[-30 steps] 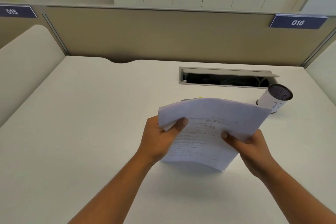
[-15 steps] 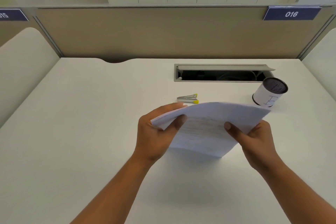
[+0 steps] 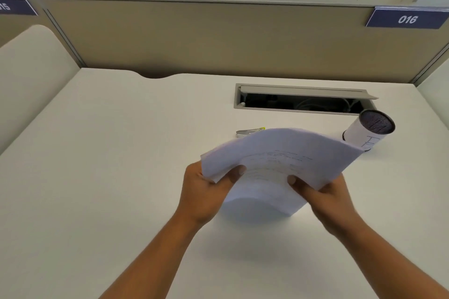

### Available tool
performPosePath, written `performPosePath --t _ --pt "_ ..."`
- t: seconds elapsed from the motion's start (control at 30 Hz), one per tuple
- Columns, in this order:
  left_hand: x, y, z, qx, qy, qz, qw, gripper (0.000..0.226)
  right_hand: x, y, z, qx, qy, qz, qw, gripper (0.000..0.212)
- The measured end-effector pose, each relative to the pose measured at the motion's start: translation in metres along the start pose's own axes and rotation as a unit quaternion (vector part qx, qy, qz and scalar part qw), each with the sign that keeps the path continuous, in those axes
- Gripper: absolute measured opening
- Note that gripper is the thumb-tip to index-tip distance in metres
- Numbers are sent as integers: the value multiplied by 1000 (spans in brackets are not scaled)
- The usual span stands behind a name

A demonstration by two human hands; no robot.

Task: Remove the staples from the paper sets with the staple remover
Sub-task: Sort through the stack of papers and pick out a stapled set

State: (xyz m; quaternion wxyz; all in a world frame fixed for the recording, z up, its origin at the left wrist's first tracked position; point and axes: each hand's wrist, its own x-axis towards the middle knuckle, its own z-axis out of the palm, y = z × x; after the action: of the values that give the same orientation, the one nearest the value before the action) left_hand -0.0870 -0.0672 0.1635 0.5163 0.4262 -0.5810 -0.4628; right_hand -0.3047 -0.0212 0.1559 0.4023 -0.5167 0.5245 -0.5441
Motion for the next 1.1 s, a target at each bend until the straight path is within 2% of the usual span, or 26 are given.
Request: performPosePath --t 0.13,0.3,0.4,0.5,0.63,0.73,0.83,0.97,1.07,1.1 --pt "-2 -28 2 9 -13 -71 997 40 -9 29 10 -8 21 56 998 55" --pt "-3 -32 -2 -18 -37 -63 997 43 -18 27 7 -14 42 55 997 48" --pt "-2 -31 -4 -18 -38 -44 998 48 -19 21 2 -28 55 20 998 53" --pt "-3 -35 -1 -18 -69 -70 995 61 -16 25 2 -32 44 16 998 53" --pt "-1 -46 -1 -12 -74 -102 992 56 -14 34 2 -36 39 38 998 58" --pt "3 -47 -4 -8 -81 -109 991 46 -8 36 -2 -34 57 51 996 44" --pt "12 -46 -8 -27 -89 -142 985 25 -2 36 -6 1 55 102 993 15" --pt "28 -46 -14 -137 -17 -165 977 19 0 50 -12 18 7 209 978 15" --pt "37 -56 -12 -205 40 -177 962 23 -4 64 -12 48 -32 263 963 43" --pt "39 -60 -11 -214 52 -182 958 24 -5 67 -11 56 -36 275 959 42"
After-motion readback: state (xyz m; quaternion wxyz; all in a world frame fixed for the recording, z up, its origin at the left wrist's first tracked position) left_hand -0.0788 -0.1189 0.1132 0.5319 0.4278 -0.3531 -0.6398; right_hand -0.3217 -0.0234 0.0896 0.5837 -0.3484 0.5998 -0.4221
